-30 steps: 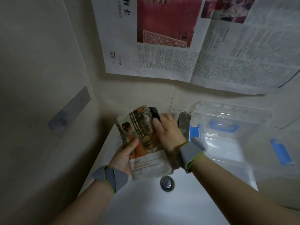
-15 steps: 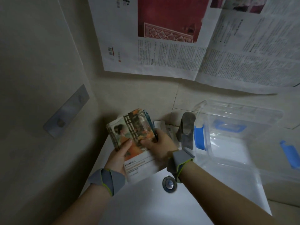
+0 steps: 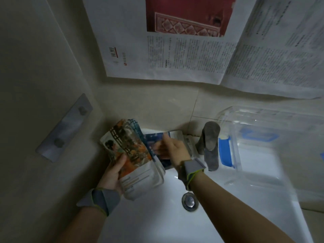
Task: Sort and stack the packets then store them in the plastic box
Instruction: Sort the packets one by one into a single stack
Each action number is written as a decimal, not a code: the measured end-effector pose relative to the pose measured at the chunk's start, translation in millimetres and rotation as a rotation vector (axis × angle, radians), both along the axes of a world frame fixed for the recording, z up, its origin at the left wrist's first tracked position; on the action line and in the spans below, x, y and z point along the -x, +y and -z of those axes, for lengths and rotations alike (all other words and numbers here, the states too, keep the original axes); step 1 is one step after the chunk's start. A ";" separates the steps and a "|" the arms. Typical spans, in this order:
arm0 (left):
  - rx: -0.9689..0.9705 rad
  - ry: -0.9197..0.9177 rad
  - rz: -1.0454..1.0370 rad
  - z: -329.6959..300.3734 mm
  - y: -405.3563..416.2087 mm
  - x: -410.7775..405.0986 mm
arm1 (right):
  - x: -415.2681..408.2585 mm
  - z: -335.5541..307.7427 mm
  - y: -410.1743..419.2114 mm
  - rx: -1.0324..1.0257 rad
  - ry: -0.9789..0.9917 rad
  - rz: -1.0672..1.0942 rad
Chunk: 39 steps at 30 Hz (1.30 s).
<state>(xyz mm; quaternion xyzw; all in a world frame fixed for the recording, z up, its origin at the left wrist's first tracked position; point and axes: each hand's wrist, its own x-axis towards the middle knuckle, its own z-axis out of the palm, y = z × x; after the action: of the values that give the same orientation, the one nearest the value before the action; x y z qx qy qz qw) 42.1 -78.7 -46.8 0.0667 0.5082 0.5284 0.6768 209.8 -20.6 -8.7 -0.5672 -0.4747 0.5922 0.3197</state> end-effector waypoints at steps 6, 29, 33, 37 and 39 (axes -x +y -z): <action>0.060 -0.047 0.007 10.6 1.2 19.5 | -1.4 58.8 22.3 -0.331 -0.915 -0.379; 0.023 -0.315 -0.003 23.3 -11.8 6.5 | 17.1 48.3 29.1 -0.404 -1.025 -0.615; -0.008 -0.354 -0.005 24.0 -11.6 10.4 | 11.6 53.7 43.9 -0.414 -1.165 -0.594; 0.009 -0.321 -0.012 21.4 -11.2 14.7 | 15.7 56.7 53.1 -0.239 -1.188 -0.498; 0.013 -0.268 -0.016 17.7 -11.0 16.0 | 23.0 59.9 54.8 -0.288 -1.310 -0.423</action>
<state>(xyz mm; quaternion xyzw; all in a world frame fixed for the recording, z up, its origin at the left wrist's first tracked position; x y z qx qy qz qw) 26.1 -89.8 -64.5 -0.0130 0.4173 0.5348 0.7347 186.8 34.1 -68.6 -0.6548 -0.7433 0.1094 -0.0820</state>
